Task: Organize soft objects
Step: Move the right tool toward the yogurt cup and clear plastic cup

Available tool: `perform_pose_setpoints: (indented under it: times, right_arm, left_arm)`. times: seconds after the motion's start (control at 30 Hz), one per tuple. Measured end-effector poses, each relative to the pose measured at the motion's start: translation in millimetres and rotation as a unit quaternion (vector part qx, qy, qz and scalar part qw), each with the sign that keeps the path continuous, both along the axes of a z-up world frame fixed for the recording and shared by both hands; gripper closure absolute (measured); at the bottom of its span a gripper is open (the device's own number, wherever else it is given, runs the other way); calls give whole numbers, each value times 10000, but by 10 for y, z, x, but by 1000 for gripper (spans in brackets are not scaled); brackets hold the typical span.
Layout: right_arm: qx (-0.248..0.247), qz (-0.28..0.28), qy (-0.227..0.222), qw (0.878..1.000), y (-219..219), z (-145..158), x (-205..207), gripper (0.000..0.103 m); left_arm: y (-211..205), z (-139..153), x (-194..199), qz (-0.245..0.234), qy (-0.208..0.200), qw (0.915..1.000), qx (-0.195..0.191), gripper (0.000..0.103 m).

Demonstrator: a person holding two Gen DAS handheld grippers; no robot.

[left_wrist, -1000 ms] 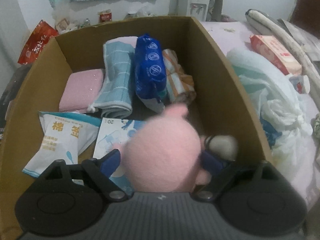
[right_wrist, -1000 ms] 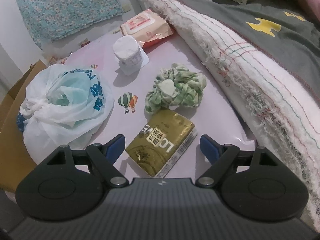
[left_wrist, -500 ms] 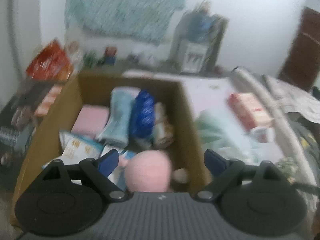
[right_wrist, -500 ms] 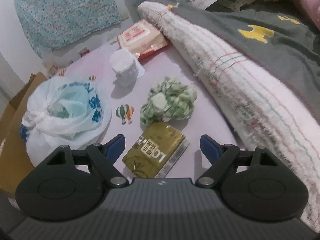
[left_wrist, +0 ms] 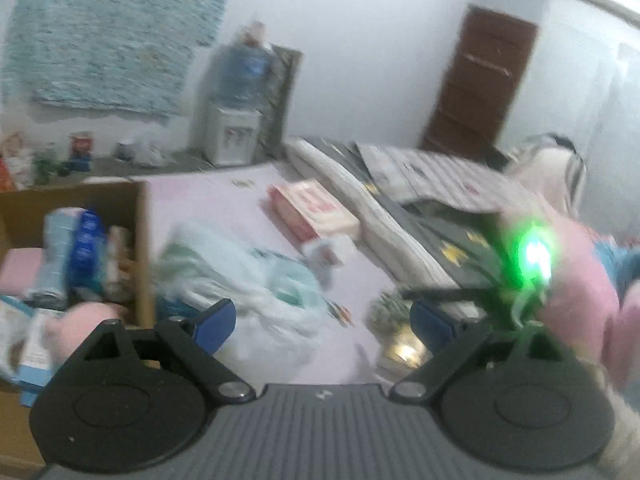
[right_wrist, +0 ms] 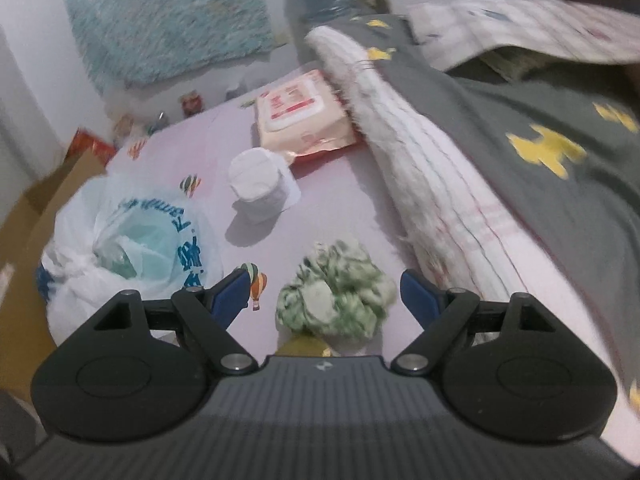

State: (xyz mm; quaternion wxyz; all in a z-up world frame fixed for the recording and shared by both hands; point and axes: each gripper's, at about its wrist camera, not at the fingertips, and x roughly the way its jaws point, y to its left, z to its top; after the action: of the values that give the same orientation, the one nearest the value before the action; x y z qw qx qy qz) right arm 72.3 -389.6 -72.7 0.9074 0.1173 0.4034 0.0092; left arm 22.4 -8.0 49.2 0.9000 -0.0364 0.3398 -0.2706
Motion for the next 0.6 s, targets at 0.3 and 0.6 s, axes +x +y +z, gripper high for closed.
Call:
perform_pose_setpoints:
  times: [0.3, 0.6]
  right_arm:
    - [361, 755, -434, 9955, 169, 341, 543, 21]
    - [63, 1019, -232, 9945, 514, 158, 1388, 52]
  left_arm:
    - [-468, -348, -25, -55, 43, 9980, 628, 8]
    - [-403, -432, 104, 143, 187, 9977, 629, 9]
